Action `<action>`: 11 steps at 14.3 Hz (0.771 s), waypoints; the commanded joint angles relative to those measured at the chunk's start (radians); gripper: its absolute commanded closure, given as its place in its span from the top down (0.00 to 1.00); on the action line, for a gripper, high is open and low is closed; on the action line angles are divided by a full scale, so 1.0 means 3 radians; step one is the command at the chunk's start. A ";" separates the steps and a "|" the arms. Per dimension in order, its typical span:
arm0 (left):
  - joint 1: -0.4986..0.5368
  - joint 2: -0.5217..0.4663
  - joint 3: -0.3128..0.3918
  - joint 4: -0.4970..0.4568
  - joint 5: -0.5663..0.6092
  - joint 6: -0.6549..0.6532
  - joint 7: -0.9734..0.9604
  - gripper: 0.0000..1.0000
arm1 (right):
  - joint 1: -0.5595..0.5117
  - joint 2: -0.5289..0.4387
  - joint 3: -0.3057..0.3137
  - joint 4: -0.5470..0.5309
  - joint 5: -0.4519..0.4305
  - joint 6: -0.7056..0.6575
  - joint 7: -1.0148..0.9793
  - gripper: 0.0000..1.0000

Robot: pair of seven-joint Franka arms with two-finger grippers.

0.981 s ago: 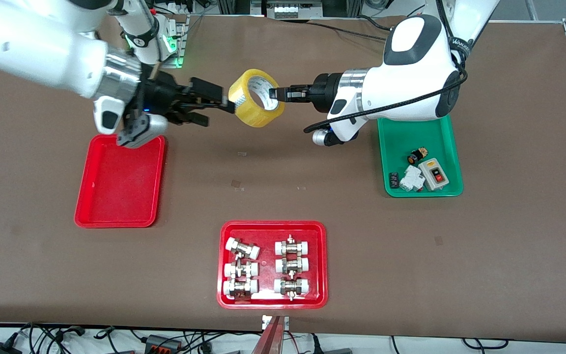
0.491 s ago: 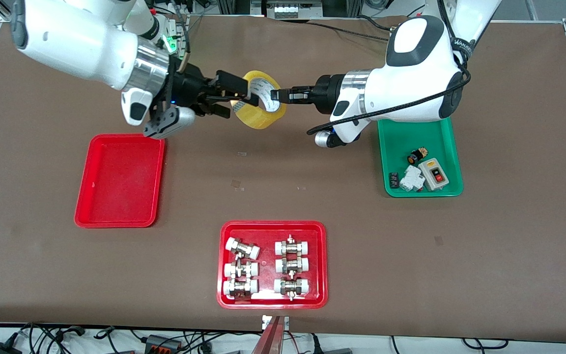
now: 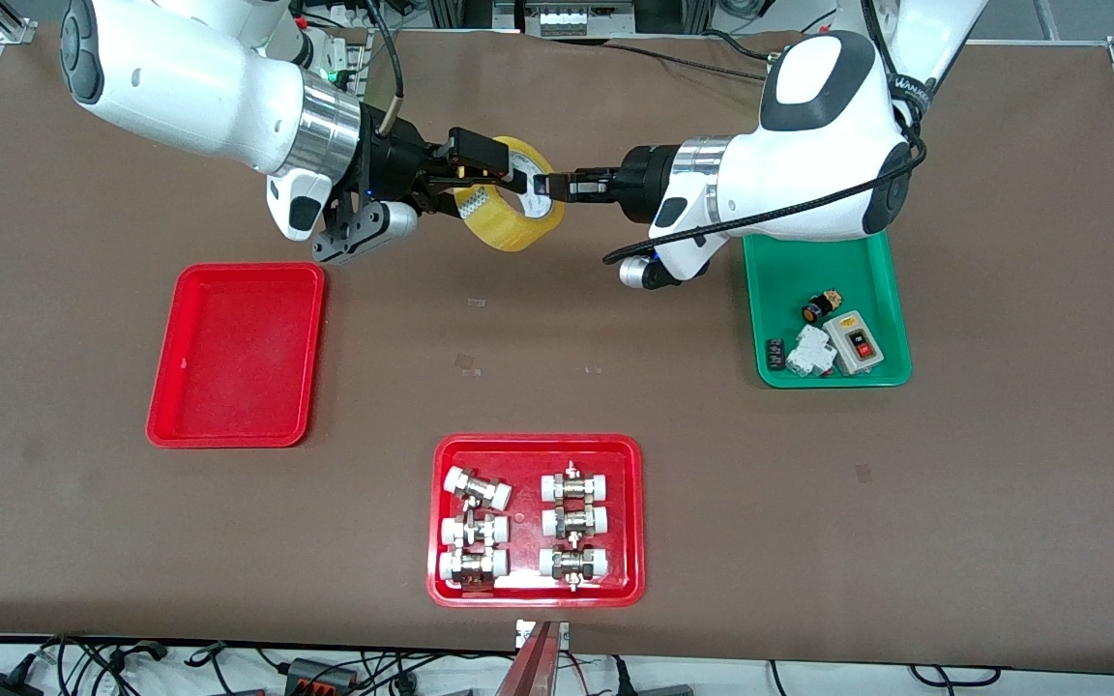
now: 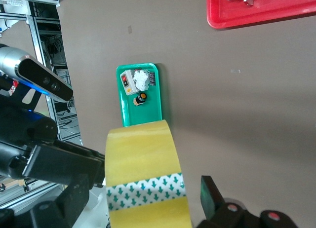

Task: Left arm passes tape to right arm into tray
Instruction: 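Open the left gripper to release the tape to the right gripper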

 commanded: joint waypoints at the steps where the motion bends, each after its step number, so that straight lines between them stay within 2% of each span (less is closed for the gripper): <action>1: 0.0020 0.0021 -0.0009 0.0091 -0.0061 -0.0077 0.0010 0.00 | -0.0018 0.0021 -0.0032 0.0074 0.0058 -0.0082 -0.0018 1.00; 11: 0.0020 0.0021 -0.0009 0.0091 -0.0045 -0.0077 0.0015 0.00 | -0.0038 0.0011 -0.0038 0.0079 0.0058 -0.0158 -0.0029 1.00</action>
